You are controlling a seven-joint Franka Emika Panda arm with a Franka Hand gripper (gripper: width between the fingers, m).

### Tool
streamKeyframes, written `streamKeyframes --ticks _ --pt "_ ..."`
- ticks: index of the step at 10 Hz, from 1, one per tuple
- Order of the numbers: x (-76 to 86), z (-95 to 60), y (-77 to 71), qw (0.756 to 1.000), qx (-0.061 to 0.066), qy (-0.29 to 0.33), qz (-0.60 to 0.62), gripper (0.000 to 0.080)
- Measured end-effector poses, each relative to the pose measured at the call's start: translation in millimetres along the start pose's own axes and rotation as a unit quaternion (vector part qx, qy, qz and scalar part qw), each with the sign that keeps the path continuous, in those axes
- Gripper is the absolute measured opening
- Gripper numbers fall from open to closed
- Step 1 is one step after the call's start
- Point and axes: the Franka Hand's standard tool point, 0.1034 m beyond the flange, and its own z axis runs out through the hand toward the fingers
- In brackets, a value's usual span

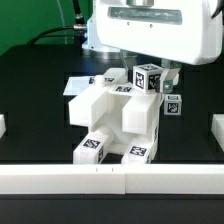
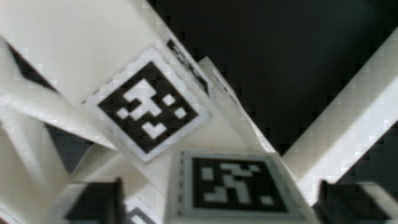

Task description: Assemble chair

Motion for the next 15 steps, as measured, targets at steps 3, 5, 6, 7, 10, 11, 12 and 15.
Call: streamKeyframes --ticks 3,5,6,7,10,11,12,15 --pt "-4.9 -0.4 -3.2 0.990 0.000 0.002 -0.143 0.0639" --pt "-4.6 -0.9 -3.7 0.973 -0.001 0.003 -0.230 0.0648" --pt "-4.4 -0.9 -3.6 0.964 -0.001 0.003 -0.266 0.0649" --pt "-4.6 -1.1 -3.9 0.955 -0.001 0.003 -0.297 0.0649" --pt "-1.7 -1.4 -2.5 0.910 -0.002 0.004 -0.414 0.0649" --pt "-1.2 -1.3 -2.2 0.895 -0.002 0.004 -0.446 0.0649" --pt "-1.2 -1.3 -2.2 0.883 -0.002 0.004 -0.470 0.0649" --pt "1.6 -1.2 -0.1 0.830 -0.007 0.005 -0.558 0.0649"
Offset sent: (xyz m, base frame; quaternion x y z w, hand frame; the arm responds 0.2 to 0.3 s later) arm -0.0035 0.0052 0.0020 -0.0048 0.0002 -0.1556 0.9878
